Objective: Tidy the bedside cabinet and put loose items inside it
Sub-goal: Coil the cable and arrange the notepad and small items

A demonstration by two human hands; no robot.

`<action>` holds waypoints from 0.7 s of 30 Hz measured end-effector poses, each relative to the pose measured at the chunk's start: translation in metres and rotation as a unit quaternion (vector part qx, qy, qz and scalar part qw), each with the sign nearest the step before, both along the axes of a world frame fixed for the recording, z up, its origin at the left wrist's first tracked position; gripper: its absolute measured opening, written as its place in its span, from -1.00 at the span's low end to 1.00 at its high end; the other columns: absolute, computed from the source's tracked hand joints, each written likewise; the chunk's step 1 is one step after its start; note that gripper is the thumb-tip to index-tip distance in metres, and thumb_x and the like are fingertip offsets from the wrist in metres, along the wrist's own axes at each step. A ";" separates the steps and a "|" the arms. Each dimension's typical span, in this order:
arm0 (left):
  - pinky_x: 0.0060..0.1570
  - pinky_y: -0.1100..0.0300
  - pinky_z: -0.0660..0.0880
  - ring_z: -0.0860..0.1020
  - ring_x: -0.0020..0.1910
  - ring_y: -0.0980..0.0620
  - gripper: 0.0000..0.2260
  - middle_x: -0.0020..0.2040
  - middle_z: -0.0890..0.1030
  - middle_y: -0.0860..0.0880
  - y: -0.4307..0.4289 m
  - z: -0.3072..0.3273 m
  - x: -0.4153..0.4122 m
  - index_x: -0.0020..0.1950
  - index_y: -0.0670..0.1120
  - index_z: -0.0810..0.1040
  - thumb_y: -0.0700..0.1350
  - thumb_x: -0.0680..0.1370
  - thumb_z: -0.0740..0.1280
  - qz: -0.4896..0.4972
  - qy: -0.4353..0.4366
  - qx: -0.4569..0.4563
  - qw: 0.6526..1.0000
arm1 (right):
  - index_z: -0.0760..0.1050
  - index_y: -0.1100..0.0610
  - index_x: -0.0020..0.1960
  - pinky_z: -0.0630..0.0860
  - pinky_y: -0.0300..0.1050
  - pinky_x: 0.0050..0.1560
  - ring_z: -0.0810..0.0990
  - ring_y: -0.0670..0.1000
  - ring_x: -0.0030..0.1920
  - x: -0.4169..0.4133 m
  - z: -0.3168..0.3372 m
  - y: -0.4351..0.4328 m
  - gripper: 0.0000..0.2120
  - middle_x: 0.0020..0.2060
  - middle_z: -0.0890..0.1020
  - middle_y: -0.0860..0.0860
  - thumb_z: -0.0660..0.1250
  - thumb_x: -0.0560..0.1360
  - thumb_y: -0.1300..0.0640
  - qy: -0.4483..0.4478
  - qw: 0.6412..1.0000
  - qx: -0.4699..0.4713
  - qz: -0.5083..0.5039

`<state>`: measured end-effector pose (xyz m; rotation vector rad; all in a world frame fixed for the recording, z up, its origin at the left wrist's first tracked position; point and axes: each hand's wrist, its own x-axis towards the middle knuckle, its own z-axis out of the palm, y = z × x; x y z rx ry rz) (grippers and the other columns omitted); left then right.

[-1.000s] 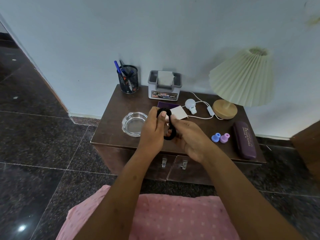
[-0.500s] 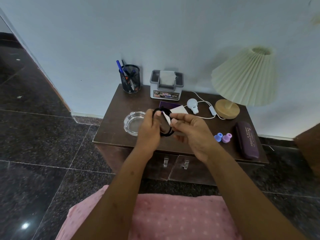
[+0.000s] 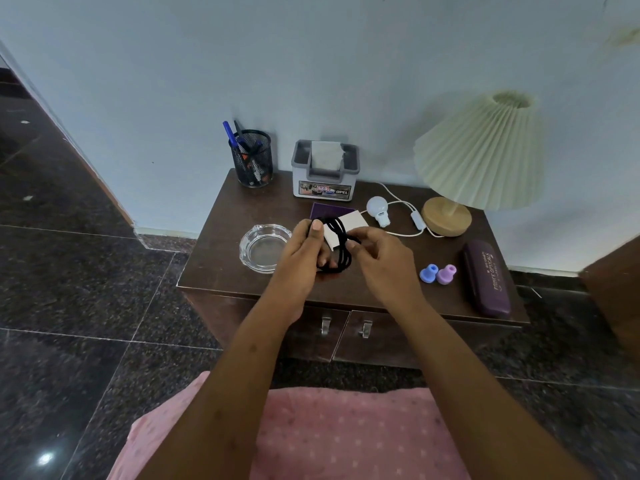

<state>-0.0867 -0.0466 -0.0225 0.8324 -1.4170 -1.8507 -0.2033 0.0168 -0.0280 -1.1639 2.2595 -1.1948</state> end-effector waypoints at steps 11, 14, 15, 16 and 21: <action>-0.50 0.33 0.44 0.41 -0.55 0.17 -0.79 -0.42 0.40 0.04 -0.006 -0.005 0.009 0.24 0.10 0.36 -0.11 0.63 0.16 0.008 -0.101 -0.161 0.982 | 0.59 0.05 0.06 0.51 -0.22 -0.05 0.62 -0.08 -0.09 0.012 0.009 0.000 -0.79 -0.11 0.68 -0.04 0.33 0.47 0.25 0.164 0.980 -0.100 0.054; -0.56 0.36 0.40 0.38 -0.59 0.21 -0.82 -0.35 0.42 0.07 -0.006 -0.006 0.008 0.03 0.11 0.51 -0.11 0.63 0.15 -0.016 -0.119 -0.214 0.969 | 0.54 0.07 0.10 0.51 -0.11 -0.13 0.61 0.03 -0.10 0.010 0.012 0.002 -0.82 -0.11 0.66 0.03 0.26 0.53 0.19 0.243 0.965 -0.063 0.079; -0.57 0.37 0.39 0.39 -0.59 0.21 -0.80 -0.33 0.42 0.07 -0.006 -0.005 0.008 -0.04 0.15 0.51 -0.10 0.63 0.15 -0.021 -0.123 -0.221 0.967 | 0.52 0.06 0.10 0.47 -0.13 -0.18 0.61 0.04 -0.12 0.008 0.012 0.002 -0.83 -0.13 0.65 0.02 0.26 0.53 0.17 0.271 0.958 -0.045 0.082; -0.57 0.36 0.39 0.40 -0.58 0.22 -0.79 -0.32 0.43 0.08 -0.006 -0.004 0.008 -0.08 0.16 0.52 -0.09 0.62 0.16 -0.021 -0.126 -0.236 0.963 | 0.51 0.05 0.10 0.40 -0.17 -0.23 0.60 0.05 -0.16 0.007 0.013 0.003 -0.83 -0.15 0.64 0.02 0.28 0.52 0.15 0.301 0.950 -0.036 0.078; -0.25 0.04 0.46 0.47 -0.30 0.09 -0.79 -0.28 0.50 0.02 -0.010 -0.003 0.006 -0.02 -0.11 0.55 0.00 0.59 0.20 -0.071 -0.155 -0.321 0.932 | 0.53 0.11 0.11 0.42 -0.14 -0.24 0.62 0.09 -0.17 0.003 0.028 0.012 -0.77 -0.17 0.65 0.04 0.19 0.52 0.12 0.308 0.946 -0.090 0.053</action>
